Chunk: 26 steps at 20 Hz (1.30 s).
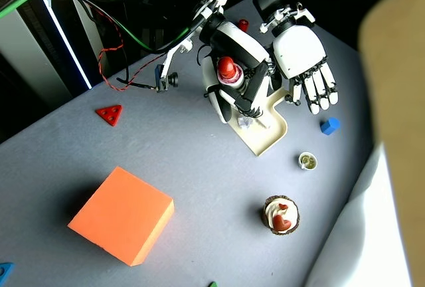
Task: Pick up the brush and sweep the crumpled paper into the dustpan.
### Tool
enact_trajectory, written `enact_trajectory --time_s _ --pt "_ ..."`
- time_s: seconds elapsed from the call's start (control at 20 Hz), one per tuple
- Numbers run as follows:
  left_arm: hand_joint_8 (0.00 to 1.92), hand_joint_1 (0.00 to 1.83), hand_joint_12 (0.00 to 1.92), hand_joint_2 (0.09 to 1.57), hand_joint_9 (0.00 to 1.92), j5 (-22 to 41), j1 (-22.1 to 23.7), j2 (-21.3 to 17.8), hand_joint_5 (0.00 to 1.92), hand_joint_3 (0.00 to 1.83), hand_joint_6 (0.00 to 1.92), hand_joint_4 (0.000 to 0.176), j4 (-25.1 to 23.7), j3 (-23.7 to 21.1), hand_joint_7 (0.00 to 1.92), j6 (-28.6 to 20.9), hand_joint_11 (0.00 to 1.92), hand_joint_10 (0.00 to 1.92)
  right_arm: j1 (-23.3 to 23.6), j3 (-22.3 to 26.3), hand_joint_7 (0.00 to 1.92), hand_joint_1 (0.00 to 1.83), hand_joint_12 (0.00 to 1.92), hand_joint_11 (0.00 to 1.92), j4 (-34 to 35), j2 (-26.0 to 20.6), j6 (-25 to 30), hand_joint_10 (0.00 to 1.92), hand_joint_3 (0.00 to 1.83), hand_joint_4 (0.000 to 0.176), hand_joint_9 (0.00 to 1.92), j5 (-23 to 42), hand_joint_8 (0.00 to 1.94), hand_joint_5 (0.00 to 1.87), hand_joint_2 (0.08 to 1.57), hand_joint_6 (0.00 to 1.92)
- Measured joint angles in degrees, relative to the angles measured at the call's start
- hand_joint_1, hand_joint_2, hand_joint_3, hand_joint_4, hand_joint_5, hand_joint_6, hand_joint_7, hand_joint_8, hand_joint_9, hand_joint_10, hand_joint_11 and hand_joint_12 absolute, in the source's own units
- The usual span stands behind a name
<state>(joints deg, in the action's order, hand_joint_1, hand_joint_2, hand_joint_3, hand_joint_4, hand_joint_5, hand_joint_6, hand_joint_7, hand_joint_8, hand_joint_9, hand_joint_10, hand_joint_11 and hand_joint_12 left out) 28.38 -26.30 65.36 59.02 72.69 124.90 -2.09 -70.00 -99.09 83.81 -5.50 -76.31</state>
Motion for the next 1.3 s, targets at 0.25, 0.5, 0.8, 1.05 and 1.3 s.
enact_trajectory --time_s 0.25,0.5,0.8,1.05,1.3 --pt "0.00 1.08 0.34 1.11 0.21 0.09 0.00 0.00 1.00 0.00 0.94 0.011 0.00 0.00 0.33 0.00 0.00 0.00 0.04 1.70 1.12 1.56 1.92 1.35 -3.19 -1.62 2.80 1.92 0.00 0.176 1.25 -0.28 1.94 1.03 1.17 1.92" --pt "0.00 1.08 0.49 1.11 0.24 0.44 0.00 0.00 0.99 0.00 0.96 0.003 -0.04 0.00 0.35 -0.02 0.01 0.00 1.27 3.65 1.14 1.55 1.92 1.35 -3.48 -4.48 3.52 1.92 0.00 0.176 1.26 -0.22 1.94 1.03 1.16 1.92" --pt "0.00 1.08 0.53 1.11 0.22 0.48 0.00 -0.02 1.00 0.00 0.95 0.009 -0.04 0.00 0.34 -0.02 0.00 0.00 3.58 7.96 1.09 1.56 1.92 1.35 -1.53 -11.21 0.15 1.92 0.00 0.176 1.24 5.70 1.94 0.96 1.18 1.92" --pt "0.00 1.09 0.52 1.12 0.23 0.46 0.00 -0.02 0.99 0.00 0.97 0.000 -0.04 0.00 0.32 -0.02 0.01 0.00 4.22 10.36 1.11 1.57 1.92 1.32 4.26 -17.59 -2.51 1.92 0.00 0.176 1.22 7.28 1.94 1.00 1.17 1.92" --pt "0.00 1.09 0.55 1.11 0.21 0.48 0.00 -0.02 1.00 0.00 0.95 0.000 -0.02 -0.02 0.31 0.00 0.00 0.00 4.22 14.19 1.09 1.57 1.92 1.31 4.42 -23.30 -2.34 1.92 0.00 0.176 1.21 6.54 1.94 1.00 1.16 1.92"
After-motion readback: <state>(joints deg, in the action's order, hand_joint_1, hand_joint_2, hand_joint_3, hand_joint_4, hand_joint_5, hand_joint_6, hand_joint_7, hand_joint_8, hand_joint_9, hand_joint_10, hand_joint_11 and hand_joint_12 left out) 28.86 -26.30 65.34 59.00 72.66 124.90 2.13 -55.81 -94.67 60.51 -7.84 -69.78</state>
